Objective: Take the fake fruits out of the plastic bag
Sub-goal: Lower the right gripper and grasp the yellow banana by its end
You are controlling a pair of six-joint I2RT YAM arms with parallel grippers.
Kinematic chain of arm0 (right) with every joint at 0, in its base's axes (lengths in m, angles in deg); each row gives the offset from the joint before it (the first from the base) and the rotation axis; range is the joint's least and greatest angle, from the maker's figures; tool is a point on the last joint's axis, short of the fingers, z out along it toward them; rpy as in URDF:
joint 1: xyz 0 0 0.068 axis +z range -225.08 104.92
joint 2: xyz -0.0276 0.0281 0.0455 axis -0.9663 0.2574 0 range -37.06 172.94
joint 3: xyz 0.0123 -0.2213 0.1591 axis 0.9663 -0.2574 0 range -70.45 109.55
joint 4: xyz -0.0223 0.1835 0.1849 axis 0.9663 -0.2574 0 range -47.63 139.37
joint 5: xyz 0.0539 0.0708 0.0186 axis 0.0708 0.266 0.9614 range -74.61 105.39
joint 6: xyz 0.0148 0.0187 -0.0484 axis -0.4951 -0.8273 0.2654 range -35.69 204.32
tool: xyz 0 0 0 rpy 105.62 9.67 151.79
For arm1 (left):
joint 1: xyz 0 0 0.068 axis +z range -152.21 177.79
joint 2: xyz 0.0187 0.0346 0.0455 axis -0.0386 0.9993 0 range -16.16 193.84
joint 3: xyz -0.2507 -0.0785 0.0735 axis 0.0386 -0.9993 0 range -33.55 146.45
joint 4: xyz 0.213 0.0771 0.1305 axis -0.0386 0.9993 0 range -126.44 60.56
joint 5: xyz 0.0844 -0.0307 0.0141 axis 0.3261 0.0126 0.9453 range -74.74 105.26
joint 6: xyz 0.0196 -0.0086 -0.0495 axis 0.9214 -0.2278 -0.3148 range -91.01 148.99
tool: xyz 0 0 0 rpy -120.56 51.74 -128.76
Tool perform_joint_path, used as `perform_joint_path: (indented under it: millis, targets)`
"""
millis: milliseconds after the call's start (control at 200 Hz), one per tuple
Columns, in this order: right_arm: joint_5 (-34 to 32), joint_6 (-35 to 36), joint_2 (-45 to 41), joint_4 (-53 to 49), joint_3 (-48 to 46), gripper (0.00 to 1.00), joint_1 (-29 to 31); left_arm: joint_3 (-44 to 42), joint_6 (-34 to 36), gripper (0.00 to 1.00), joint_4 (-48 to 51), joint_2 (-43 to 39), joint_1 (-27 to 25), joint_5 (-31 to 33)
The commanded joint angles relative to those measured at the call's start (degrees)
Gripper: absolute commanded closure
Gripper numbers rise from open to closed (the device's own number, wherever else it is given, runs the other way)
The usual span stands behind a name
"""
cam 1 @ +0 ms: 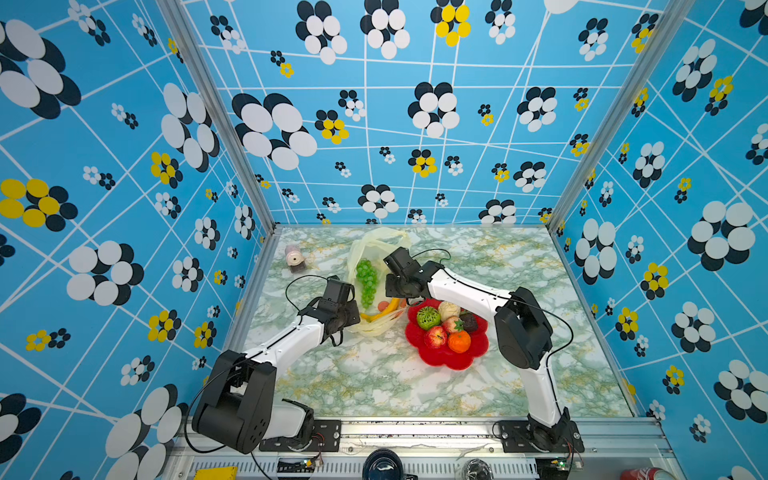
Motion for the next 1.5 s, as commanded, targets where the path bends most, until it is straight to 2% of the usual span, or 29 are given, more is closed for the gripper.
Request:
perform_joint_path:
  millis: [0,290,455,850,995,1275,1494]
  targets:
    - [-1.33,-0.61,3.39,-4.22,2.59,0.50,0.53,-1.07,0.21,1.00,-0.83,0.09,-0.12,-0.23]
    - [-2.96,-1.54,5.60,-8.57,5.18,0.50,0.51,-2.01,-0.83,1.00,-0.89,-0.76,0.02,-0.01]
    - [-1.49,-1.76,5.40,-5.60,3.14,0.49,0.53,-2.82,-0.79,1.00,-0.12,-0.76,0.02,0.77]
    - [-1.02,0.27,9.57,-6.98,7.88,0.51,0.52,-3.50,-0.03,1.00,0.12,-1.49,0.12,1.17]
    - [-1.40,0.80,10.60,-6.91,8.96,0.54,0.45,-3.14,0.43,1.00,-0.04,-1.09,0.19,0.97]
    - [-1.64,2.20,13.61,-8.98,13.50,0.66,0.45,-2.74,0.41,1.00,-0.99,0.64,0.15,0.81]
    - [-2.46,2.81,15.48,-10.71,16.18,0.63,0.45,-2.31,0.58,1.00,-1.71,1.66,0.15,0.25]
